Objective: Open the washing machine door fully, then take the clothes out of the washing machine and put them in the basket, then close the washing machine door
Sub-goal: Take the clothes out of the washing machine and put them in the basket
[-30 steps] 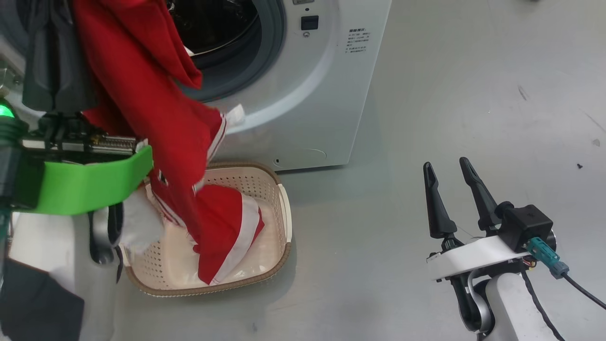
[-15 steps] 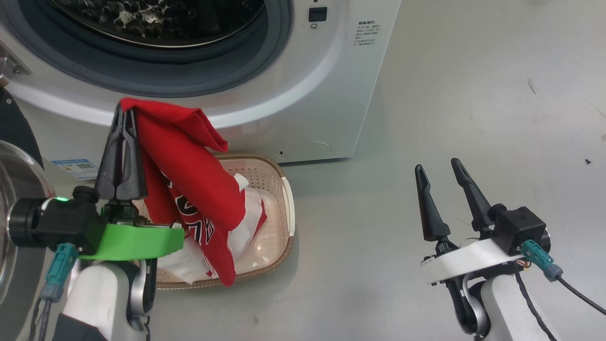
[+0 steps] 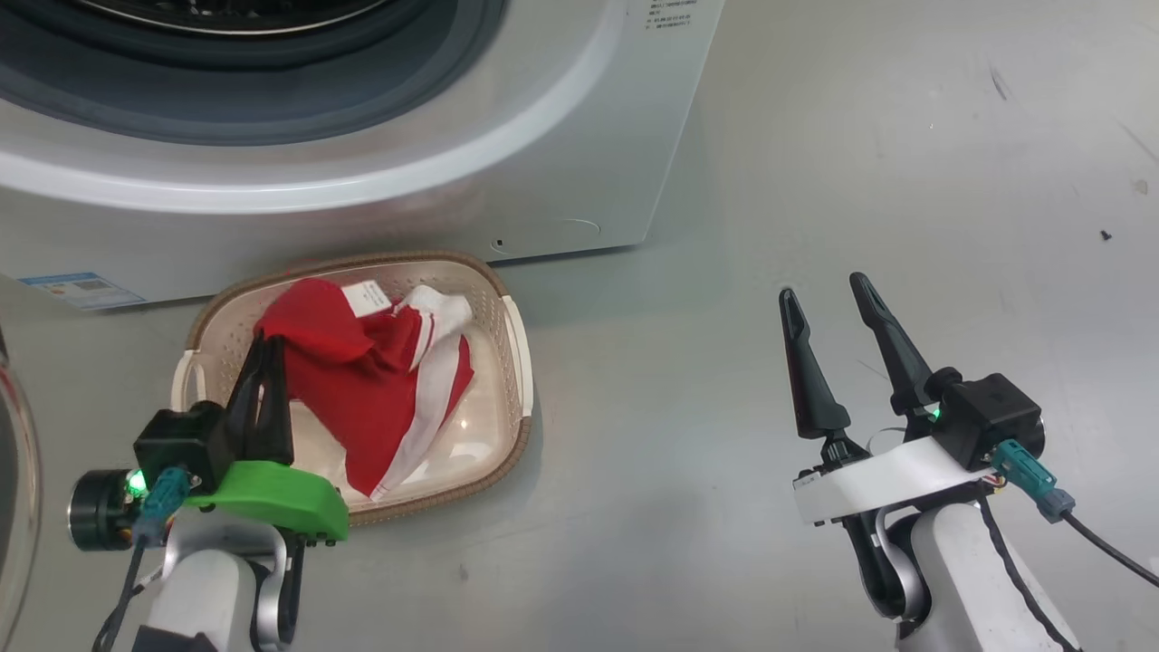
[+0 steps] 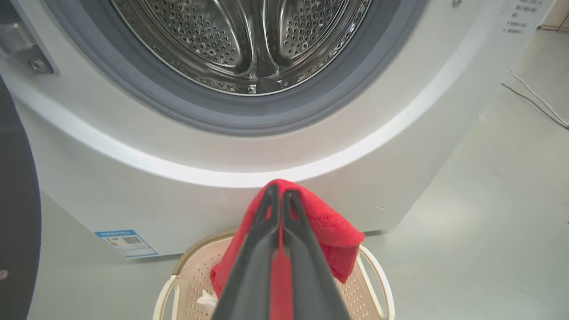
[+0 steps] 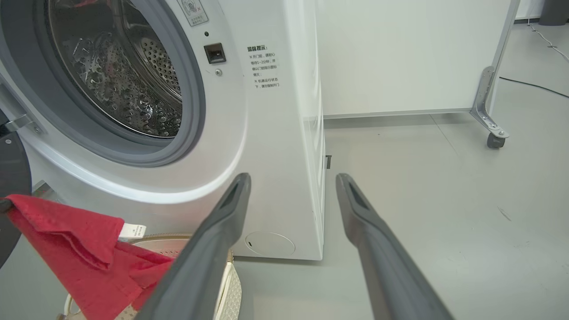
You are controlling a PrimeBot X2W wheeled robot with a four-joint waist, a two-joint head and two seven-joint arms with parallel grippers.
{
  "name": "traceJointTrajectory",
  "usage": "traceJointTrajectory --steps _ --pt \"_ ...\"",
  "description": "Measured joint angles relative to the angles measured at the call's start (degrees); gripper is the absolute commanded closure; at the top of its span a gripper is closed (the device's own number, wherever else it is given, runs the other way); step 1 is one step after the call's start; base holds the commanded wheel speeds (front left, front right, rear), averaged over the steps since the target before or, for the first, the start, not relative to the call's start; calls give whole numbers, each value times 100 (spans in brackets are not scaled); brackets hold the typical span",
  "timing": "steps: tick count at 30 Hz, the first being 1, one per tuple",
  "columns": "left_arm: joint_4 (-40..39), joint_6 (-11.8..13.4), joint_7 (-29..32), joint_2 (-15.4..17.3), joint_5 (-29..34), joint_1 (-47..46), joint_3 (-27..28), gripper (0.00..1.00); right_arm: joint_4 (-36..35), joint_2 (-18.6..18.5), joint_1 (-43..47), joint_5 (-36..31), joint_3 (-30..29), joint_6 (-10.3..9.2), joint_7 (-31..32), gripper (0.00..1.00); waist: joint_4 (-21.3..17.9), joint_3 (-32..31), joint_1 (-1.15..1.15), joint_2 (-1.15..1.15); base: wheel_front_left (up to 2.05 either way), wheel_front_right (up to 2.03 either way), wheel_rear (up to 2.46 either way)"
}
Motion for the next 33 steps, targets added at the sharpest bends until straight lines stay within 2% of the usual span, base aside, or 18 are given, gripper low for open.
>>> traceJointTrajectory --steps 10,20,33 --pt "1184 -75 269 23 -248 -701 192 100 -167 -1 -208 53 51 0 0 0 -280 584 0 0 0 0 0" --pt "1949 -82 483 194 -308 -1478 367 100 -331 -2 -456 244 126 0 0 0 -568 1239 0 0 0 0 0" --pt "3063 -250 641 169 -493 -2186 456 100 -380 0 -797 304 126 -1 0 0 -822 1952 0 0 0 0 0"
